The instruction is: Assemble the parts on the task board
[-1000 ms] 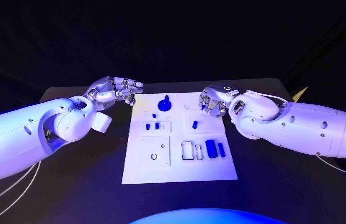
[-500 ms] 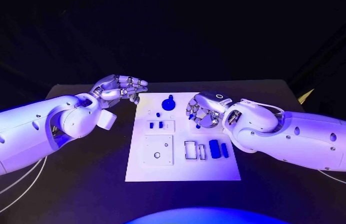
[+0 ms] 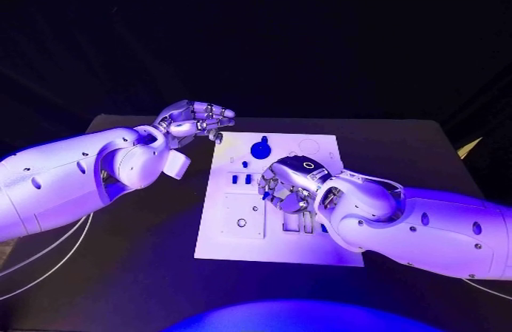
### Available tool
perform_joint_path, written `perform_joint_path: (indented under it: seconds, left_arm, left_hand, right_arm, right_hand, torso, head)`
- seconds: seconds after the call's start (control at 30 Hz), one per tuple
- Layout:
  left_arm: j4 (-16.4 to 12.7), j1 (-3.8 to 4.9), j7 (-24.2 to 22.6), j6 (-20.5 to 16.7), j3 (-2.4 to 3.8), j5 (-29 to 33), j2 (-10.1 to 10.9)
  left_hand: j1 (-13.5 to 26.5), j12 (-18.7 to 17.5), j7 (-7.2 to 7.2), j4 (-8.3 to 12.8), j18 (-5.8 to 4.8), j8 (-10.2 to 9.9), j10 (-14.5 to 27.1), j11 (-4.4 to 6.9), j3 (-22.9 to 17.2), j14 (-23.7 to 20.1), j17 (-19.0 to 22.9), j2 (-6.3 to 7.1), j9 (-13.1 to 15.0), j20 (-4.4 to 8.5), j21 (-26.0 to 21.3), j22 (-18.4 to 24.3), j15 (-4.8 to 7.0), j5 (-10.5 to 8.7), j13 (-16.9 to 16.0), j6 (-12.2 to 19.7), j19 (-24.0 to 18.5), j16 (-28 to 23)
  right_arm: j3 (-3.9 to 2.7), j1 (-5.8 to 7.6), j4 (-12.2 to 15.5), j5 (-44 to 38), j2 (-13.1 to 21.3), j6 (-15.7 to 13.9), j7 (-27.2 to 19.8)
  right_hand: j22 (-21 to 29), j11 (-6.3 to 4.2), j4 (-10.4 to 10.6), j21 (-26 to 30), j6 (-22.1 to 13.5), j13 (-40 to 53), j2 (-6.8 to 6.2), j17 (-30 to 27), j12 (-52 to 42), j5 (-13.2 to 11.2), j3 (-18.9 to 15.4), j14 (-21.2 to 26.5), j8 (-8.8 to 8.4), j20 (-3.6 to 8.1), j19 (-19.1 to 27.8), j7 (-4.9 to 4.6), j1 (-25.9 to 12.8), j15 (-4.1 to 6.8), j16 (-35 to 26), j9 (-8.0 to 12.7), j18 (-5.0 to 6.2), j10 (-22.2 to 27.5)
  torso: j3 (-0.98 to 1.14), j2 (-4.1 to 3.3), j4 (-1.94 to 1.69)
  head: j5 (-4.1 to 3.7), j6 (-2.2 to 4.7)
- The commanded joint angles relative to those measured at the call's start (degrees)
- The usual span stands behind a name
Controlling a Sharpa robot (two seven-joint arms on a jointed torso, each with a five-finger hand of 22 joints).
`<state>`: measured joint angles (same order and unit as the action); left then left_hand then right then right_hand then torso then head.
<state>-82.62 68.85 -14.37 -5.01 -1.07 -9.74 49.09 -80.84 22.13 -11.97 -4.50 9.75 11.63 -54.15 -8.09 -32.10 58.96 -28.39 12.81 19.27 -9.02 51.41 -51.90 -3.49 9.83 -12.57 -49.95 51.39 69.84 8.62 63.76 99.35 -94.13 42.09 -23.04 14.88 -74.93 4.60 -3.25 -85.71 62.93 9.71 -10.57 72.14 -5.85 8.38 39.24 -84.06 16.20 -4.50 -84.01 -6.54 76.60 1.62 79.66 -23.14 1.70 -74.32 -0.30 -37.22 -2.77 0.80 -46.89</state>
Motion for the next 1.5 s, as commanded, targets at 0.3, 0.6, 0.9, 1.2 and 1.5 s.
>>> perform_joint_path:
  seconds: [0.3,0.6,0.9,1.2,1.5]
  left_arm:
    - [0.4,0.04,-0.4,-0.8,0.02,0.9,-0.5]
    - [0.4,0.04,-0.2,-0.4,0.02,1.0,-0.5]
    - [0.4,0.04,-0.1,-0.3,0.01,1.0,-0.5]
    - [0.4,0.04,0.0,-0.1,0.01,1.0,-0.5]
    - [0.3,0.04,0.1,0.0,0.01,1.0,-0.5]
  left_hand:
    - [-0.3,-0.2,0.0,0.1,0.75,-0.4,0.3,-0.03,0.1,-0.1,0.1,-0.04,-0.1,-0.21,-0.2,0.1,-0.34,0.23,0.1,0.4,0.4,-0.2]
    - [-0.7,-0.2,-0.02,0.3,0.78,-0.4,0.6,-0.07,-0.1,-0.2,0.1,-0.19,-0.1,-0.26,-0.3,0.1,-0.36,0.43,0.1,0.5,0.4,-0.3]
    - [-0.6,-0.1,-0.05,0.2,0.78,-0.5,0.7,-0.09,-0.1,-0.2,0.1,-0.13,-0.1,-0.28,-0.3,0.1,-0.39,0.39,0.1,0.6,0.4,-0.4]
    - [-0.5,-0.1,-0.07,0.2,0.77,-0.5,0.7,-0.11,0.0,-0.2,0.1,-0.09,-0.1,-0.29,-0.3,0.1,-0.41,0.36,0.1,0.6,0.4,-0.4]
    - [-0.5,-0.1,-0.08,0.2,0.77,-0.5,0.8,-0.13,0.0,-0.2,0.1,-0.06,-0.1,-0.31,-0.3,0.2,-0.43,0.33,0.1,0.6,0.4,-0.4]
  right_arm:
    - [0.23,-2.01,-3.0,-2.0,-3.6,0.8,-0.8]
    - [0.32,-2.69,-4.1,-2.8,-4.5,0.9,-0.4]
    - [0.33,-2.79,-4.5,-3.5,-4.5,0.9,0.5]
    - [0.33,-2.81,-4.9,-3.6,-4.9,1.5,0.7]
    - [0.34,-2.93,-5.7,-4.2,-5.5,1.7,1.2]
  right_hand:
    - [-11.4,-2.34,0.0,-0.4,0.3,0.2,0.41,-0.2,0.2,0.1,0.4,-2.9,0.16,0.58,-3.9,-0.04,-0.2,0.46,-0.1,-0.1,-0.62,-2.6]
    - [-11.5,-2.32,-0.1,-0.5,0.3,0.2,0.42,-0.3,0.2,0.1,0.4,-2.9,0.15,0.58,-3.9,-0.05,-0.2,0.45,-0.1,-0.2,-0.64,-2.6]
    - [-11.5,-2.32,-0.1,-0.5,0.3,0.2,0.42,-0.3,0.2,0.1,0.4,-2.9,0.15,0.58,-3.9,-0.05,-0.2,0.45,-0.1,-0.2,-0.64,-2.6]
    - [-11.5,-2.32,-0.1,-0.5,0.3,0.2,0.42,-0.3,0.2,0.1,0.4,-2.9,0.15,0.58,-3.9,-0.05,-0.2,0.45,-0.1,-0.2,-0.64,-2.6]
    - [-11.5,-2.28,-0.2,-0.5,0.2,0.3,0.46,-0.3,0.3,0.0,0.5,-2.9,0.12,0.57,-3.9,-0.11,-0.3,0.41,-0.1,-0.3,-0.64,-2.5]
  torso:
    - [0.09,-0.13,-0.14]
    - [0.04,-0.07,0.01]
    - [0.09,-0.09,0.0]
    - [0.03,-0.05,0.02]
    - [0.02,-0.05,-0.07]
  head:
    - [2.28,-1.32]
    - [2.77,-1.99]
    - [2.92,-2.3]
    - [2.96,-2.51]
    - [2.99,-2.62]
